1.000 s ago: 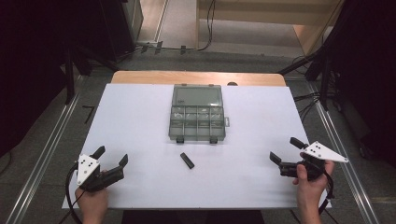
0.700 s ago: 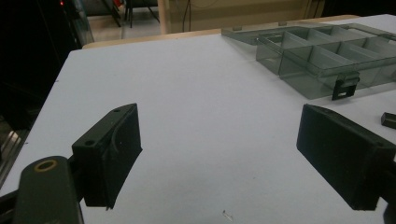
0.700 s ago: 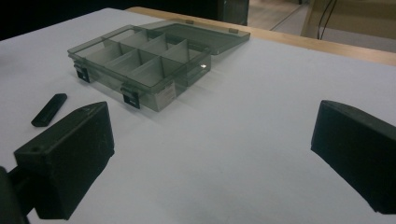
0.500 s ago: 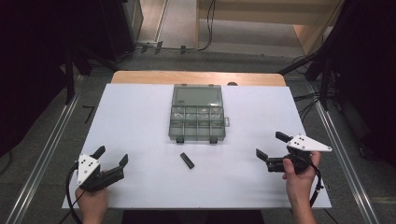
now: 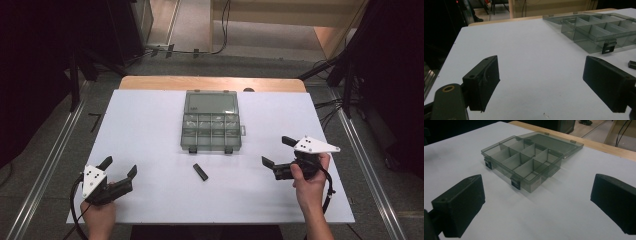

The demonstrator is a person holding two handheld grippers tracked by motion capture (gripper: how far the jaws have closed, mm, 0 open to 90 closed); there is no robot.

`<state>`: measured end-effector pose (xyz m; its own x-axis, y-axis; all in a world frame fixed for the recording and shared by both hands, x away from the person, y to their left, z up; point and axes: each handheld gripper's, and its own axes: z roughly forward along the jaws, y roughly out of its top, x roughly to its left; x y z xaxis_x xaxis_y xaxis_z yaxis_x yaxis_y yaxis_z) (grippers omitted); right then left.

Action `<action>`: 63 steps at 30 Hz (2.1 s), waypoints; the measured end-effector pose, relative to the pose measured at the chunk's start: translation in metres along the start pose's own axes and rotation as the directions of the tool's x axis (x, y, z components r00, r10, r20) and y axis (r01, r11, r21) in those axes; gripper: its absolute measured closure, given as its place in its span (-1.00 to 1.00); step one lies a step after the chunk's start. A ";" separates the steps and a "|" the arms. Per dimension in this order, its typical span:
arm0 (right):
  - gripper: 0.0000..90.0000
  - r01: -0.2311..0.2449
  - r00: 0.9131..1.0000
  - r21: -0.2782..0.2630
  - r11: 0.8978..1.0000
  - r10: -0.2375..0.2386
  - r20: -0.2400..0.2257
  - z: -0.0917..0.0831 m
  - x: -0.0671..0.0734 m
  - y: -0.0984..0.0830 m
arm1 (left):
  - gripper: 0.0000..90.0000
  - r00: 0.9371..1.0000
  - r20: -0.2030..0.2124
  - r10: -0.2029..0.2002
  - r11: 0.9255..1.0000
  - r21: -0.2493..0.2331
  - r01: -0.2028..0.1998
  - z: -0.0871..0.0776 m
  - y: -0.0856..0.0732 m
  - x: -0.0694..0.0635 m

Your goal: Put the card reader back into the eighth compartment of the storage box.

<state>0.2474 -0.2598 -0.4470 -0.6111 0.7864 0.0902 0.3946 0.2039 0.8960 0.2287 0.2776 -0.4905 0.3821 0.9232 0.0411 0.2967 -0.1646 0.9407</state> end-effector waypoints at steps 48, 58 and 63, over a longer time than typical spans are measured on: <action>-1.00 0.121 0.985 0.146 0.982 -0.100 -0.142 0.095 0.060 0.055 | -0.69 1.000 -0.005 -0.021 1.000 -0.016 0.021 0.000 0.001 0.002; -1.00 0.117 0.983 0.158 0.980 -0.093 -0.156 0.114 0.070 0.060 | -0.69 1.000 -0.007 -0.027 0.999 -0.018 0.027 -0.001 0.001 0.003; -1.00 0.124 0.984 0.195 0.973 -0.094 -0.152 0.124 0.077 0.063 | -0.69 0.999 -0.010 -0.031 0.999 -0.015 0.031 0.000 0.002 0.003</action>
<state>0.3102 -0.1147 -0.4379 -0.7431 0.6655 0.0704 0.4423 0.4096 0.7979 0.2301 0.2804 -0.4888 0.3642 0.9312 0.0153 0.2950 -0.1310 0.9465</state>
